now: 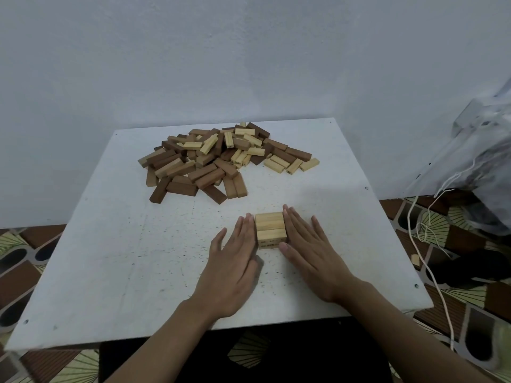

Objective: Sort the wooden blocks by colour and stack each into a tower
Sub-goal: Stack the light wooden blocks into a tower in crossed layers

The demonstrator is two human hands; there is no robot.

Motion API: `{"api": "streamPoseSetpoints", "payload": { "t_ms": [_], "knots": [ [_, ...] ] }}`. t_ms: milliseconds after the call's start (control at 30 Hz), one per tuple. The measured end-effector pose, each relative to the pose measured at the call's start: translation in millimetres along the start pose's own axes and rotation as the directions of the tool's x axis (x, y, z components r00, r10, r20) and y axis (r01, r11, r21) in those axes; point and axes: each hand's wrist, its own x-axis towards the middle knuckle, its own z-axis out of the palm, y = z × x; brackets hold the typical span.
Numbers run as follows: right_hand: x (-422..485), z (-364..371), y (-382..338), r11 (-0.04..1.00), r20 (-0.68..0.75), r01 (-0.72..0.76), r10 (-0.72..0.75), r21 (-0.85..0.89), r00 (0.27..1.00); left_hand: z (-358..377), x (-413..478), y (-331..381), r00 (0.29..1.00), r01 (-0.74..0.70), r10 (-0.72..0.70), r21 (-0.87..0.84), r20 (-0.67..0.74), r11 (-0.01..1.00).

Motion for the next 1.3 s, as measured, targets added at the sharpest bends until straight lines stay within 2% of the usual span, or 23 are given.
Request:
{"api": "streamPoseSetpoints", "payload": {
  "t_ms": [233, 533, 600, 667, 733, 833, 967, 1200, 1300],
  "knots": [
    [0, 0, -1, 1.000, 0.002, -0.010, 0.010, -0.003, 1.000, 3, 0, -2, 1.000, -0.015, 0.015, 0.034, 0.007, 0.999],
    [1, 2, 2, 1.000, -0.015, -0.012, 0.012, 0.024, 1.000, 1, 0, 0, 1.000, -0.012, 0.011, -0.013, -0.014, 1.000],
    [-1, 1, 2, 0.996, -0.040, -0.017, 0.021, 0.086, 0.999, -2, 0, 1, 1.000, -0.006, 0.004, -0.068, -0.029, 0.998],
    [-3, 0, 2, 0.973, -0.081, -0.056, 0.075, 0.223, 0.994, -4, -1, 2, 0.998, -0.004, -0.004, -0.141, -0.056, 0.990],
    [-3, -1, 2, 0.932, -0.132, -0.093, 0.147, 0.349, 0.980, -8, -2, 2, 0.996, 0.010, -0.034, -0.275, -0.084, 0.961],
    [-1, 0, 3, 0.901, -0.200, -0.108, 0.208, 0.419, 0.958, -8, -2, -4, 0.987, 0.029, -0.103, -0.497, -0.121, 0.868],
    [7, -2, 2, 0.884, -0.294, -0.115, 0.270, 0.453, 0.917, -19, 2, -7, 0.957, 0.017, -0.192, -0.617, -0.218, 0.787],
    [28, -10, 4, 0.859, -0.316, -0.112, 0.301, 0.500, 0.900, -40, 21, -22, 0.967, 0.017, -0.176, -0.645, -0.183, 0.764],
    [40, -18, 11, 0.862, -0.319, -0.118, 0.305, 0.494, 0.898, -42, 34, -39, 0.957, 0.002, -0.173, -0.592, -0.233, 0.806]
  ]
}}
